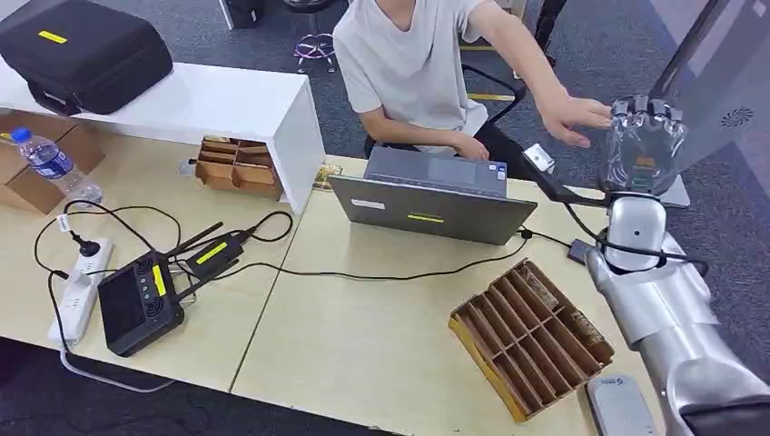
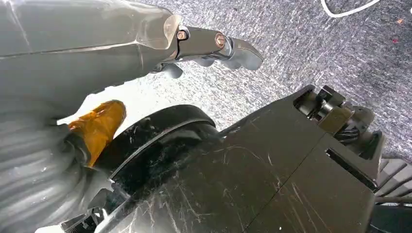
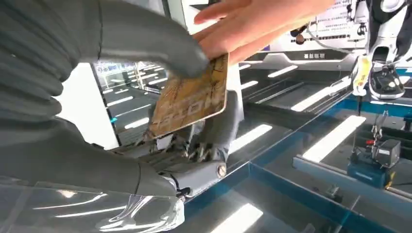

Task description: Pass the card to the sensor for recognition and then transmit it.

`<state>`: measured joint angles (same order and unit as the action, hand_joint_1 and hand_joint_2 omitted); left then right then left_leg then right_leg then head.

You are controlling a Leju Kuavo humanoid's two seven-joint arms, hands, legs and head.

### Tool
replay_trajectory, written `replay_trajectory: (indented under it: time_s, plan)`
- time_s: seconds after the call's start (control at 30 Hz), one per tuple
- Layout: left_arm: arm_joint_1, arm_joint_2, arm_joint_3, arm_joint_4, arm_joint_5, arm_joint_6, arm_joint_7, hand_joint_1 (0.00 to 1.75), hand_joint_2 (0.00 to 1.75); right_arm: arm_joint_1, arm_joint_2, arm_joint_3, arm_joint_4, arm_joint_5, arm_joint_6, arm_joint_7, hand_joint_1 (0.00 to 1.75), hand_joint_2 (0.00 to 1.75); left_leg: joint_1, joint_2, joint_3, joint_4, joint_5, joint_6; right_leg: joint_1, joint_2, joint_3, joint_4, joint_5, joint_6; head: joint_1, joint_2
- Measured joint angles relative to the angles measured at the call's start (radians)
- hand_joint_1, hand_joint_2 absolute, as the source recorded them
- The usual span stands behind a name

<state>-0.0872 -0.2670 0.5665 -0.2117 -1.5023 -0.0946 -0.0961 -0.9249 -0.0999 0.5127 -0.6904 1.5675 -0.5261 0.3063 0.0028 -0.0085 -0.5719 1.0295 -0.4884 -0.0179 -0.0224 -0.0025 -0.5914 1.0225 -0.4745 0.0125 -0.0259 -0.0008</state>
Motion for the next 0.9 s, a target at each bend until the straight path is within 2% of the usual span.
replay_trajectory:
  time_s: [0.7,0.8,0.9]
  plan:
    - [-0.001,0.0,-0.014,0.0,0.002,0.007,0.011,0.0,1.75,-0.001,0.006,0.002,0.028,0.0,-0.001,0.01,0.0,1.75,0.0,0.0,0.0,0.0,0.0,0.0,0.0,0.0,-0.001,0.0,0.0,0.0,0.0,0.0]
    - [0.0,0.007,-0.014,0.0,0.008,-0.006,-0.006,0.0,1.75,0.0,-0.016,0.004,0.028,0.0,0.008,0.031,0.0,1.75,0.0,0.0,0.001,0.0,0.0,0.0,0.0,0.0,-0.001,0.0,0.0,0.0,0.0,0.0]
    - [0.001,0.011,-0.014,0.0,0.016,-0.008,-0.013,0.0,1.75,0.015,-0.066,-0.001,0.013,0.0,0.008,0.024,0.0,1.75,0.0,-0.004,-0.001,0.001,0.0,0.0,0.0,-0.005,0.0,-0.001,0.0,0.0,0.0,0.0]
